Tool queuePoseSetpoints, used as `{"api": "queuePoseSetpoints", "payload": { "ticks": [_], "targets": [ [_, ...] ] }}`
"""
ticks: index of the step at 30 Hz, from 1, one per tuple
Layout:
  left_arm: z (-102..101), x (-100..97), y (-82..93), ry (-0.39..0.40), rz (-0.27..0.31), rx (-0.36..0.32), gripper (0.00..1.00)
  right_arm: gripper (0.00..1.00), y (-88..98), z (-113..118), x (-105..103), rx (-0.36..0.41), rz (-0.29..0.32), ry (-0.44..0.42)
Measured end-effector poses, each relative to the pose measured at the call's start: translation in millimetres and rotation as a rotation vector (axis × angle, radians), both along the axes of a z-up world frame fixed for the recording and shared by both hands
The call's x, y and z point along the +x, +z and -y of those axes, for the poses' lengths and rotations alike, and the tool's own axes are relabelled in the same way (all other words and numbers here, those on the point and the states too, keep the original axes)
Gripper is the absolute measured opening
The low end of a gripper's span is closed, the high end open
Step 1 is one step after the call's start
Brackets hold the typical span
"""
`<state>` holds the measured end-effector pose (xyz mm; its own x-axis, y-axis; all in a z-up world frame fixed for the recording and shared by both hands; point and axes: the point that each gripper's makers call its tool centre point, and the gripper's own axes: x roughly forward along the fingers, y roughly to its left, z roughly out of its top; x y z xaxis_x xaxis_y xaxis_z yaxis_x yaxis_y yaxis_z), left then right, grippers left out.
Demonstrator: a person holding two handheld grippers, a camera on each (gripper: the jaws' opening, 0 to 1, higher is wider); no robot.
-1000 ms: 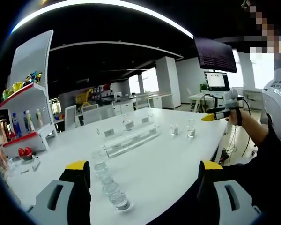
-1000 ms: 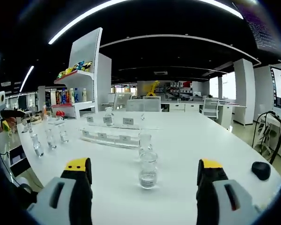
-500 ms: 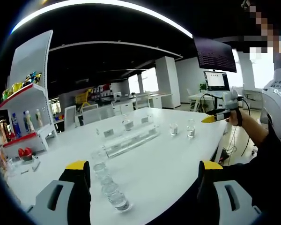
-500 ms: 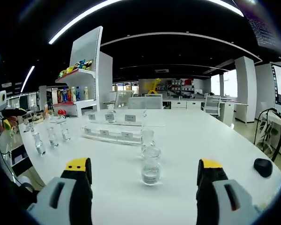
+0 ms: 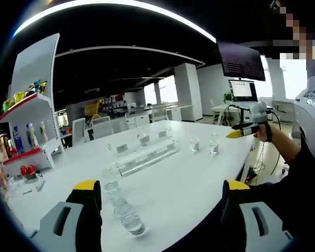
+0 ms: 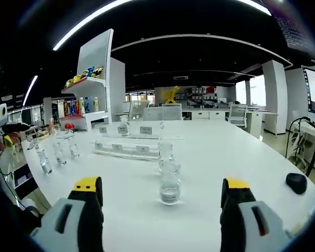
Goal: Identify the label on the chemical reagent bottle, grasp the chemical reagent bottle, and place it in the designated position on the reagent rack
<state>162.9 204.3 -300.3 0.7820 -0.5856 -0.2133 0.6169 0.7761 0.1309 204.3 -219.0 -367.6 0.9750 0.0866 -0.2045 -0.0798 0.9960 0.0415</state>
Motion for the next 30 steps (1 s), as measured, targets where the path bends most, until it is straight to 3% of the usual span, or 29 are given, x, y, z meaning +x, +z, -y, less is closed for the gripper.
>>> {"api": "queuePoseSetpoints", "payload": {
  "ticks": [30],
  "targets": [
    [-1.4,-1.9,-1.1,0.001,0.002,0.014,0.95,0.89,-4.3,0.1,-2.3,0.010,-0.013,0.008]
  ]
}}
